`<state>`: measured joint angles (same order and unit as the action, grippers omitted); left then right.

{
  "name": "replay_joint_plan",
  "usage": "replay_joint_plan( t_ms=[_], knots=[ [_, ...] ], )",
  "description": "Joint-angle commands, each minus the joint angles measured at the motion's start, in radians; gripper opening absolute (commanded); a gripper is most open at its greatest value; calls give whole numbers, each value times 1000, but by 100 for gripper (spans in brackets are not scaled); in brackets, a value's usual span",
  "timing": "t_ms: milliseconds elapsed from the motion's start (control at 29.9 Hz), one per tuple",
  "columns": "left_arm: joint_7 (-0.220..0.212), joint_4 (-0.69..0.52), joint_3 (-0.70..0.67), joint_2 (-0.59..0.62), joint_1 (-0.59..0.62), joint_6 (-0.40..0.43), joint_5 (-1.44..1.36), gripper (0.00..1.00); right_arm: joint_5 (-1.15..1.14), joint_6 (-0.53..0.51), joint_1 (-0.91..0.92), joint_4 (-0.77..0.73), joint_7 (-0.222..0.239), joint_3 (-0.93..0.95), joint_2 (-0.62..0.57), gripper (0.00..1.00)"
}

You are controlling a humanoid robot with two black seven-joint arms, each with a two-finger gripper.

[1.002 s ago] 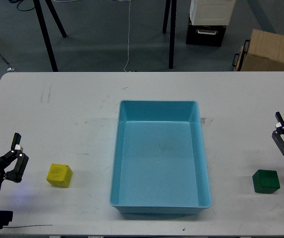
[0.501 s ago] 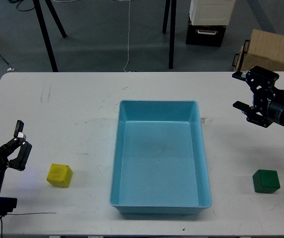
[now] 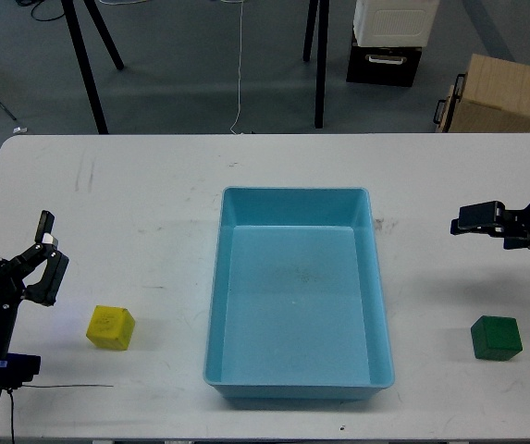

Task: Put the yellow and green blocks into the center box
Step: 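Lower the right gripper onto the dark green cube, then close the right gripper on the green cube and lift it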

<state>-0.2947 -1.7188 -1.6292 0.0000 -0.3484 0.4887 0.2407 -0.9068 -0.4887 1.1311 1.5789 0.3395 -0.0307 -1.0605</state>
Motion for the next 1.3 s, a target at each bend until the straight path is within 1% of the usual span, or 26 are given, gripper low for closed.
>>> replay_joint_plan(
  t_ms=[0, 67, 134, 267, 635, 802, 902, 1069, 1136, 1169, 1203, 1236, 1270],
  knots=[
    [-1, 8, 0, 0, 3, 0, 0, 100, -55, 0, -2, 50, 15, -55, -15, 100],
    [-1, 10, 0, 0, 8, 0, -1, 100, -66, 0, -13, 58, 35, -77, -18, 100],
    [-1, 10, 0, 0, 8, 0, -1, 100, -78, 0, -30, 66, 44, -90, -21, 100],
    [-3, 27, 0, 0, 9, 0, -1, 100, -118, 0, -86, 66, 44, -90, -18, 100],
    [-3, 33, 2, 0, 6, 0, -1, 100, -119, 0, -198, 62, 39, -81, 43, 100],
    [-3, 33, 2, 0, 5, 0, -3, 100, -119, 50, -209, 64, 38, -80, 51, 98],
    [-3, 33, 2, 0, 3, 0, -11, 100, -119, 81, -209, 64, 38, -74, 53, 93],
    [-3, 33, 2, 0, 2, 0, -12, 100, -119, 91, -209, 59, 38, -55, 62, 92],
    [-3, 33, 2, 0, 0, 0, -14, 100, -119, 93, -209, 61, 38, -54, 62, 87],
    [-3, 35, 2, 0, -1, 0, -12, 100, -119, 91, -209, 61, 38, -54, 62, 79],
    [-3, 35, 2, 0, -1, 0, -12, 100, -119, 91, -209, 61, 39, -54, 62, 66],
    [-3, 35, 2, 0, -1, 0, -12, 100, -122, 91, -209, 62, 42, -54, 60, 42],
    [-3, 35, 2, 0, -1, 0, -12, 100, -124, 93, -209, 62, 44, -54, 60, 21]
  ],
)
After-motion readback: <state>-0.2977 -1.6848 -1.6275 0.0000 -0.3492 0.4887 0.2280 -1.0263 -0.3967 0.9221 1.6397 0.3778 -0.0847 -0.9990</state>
